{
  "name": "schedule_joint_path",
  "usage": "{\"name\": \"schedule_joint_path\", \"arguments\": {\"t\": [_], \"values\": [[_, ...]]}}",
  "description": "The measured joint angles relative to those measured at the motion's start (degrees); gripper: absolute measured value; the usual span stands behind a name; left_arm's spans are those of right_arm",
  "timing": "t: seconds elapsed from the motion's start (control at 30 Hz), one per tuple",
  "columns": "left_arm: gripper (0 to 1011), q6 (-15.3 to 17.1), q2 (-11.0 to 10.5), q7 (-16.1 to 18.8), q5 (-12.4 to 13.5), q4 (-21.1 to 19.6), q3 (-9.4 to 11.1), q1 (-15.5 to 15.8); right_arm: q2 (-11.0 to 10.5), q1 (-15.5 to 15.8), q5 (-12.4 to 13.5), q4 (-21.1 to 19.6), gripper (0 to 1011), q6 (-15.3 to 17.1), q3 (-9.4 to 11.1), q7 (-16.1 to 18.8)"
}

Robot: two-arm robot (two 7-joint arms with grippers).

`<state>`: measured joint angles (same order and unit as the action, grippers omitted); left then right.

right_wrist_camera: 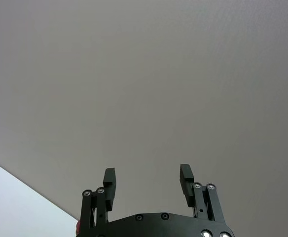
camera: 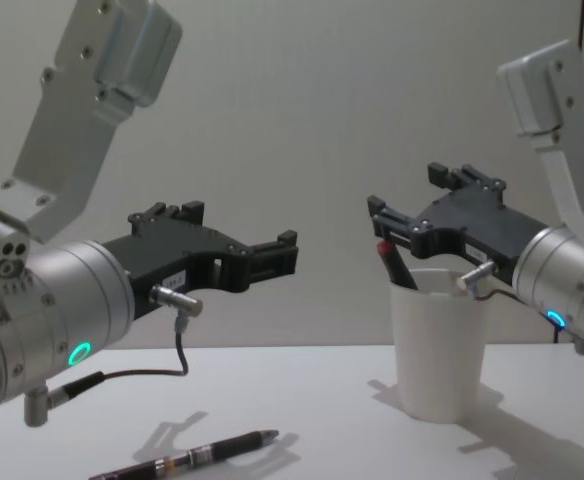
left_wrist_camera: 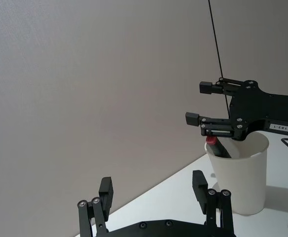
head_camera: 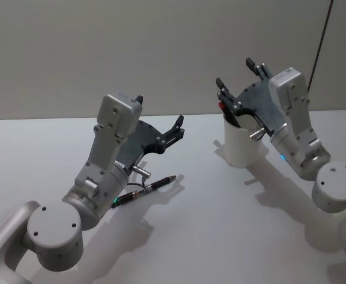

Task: Place the pen into the pen holder.

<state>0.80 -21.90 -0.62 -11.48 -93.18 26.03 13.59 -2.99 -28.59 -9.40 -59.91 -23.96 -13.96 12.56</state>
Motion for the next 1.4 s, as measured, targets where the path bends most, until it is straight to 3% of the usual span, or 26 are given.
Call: {"name": "schedule_joint_path", "arguments": {"t": [0.3, 0.57, 1.13, 1.4], "values": [[1001, 0.0, 0.0, 0.0, 0.0, 0.0, 0.0, 0.0, 0.04, -0.06, -0.05, 0.15, 1002, -0.06, 0.0, -0.01], [1001, 0.0, 0.0, 0.0, 0.0, 0.0, 0.0, 0.0, -0.13, 0.4, -0.05, -0.68, 1002, -0.04, -0.03, 0.14], [1001, 0.0, 0.0, 0.0, 0.0, 0.0, 0.0, 0.0, -3.22, 8.08, 0.42, -12.62, 1001, -0.09, 0.11, 1.21], [1001, 0.0, 0.0, 0.0, 0.0, 0.0, 0.0, 0.0, -3.61, 8.7, 1.13, -13.5, 1002, 0.51, 0.12, 1.08]]}}
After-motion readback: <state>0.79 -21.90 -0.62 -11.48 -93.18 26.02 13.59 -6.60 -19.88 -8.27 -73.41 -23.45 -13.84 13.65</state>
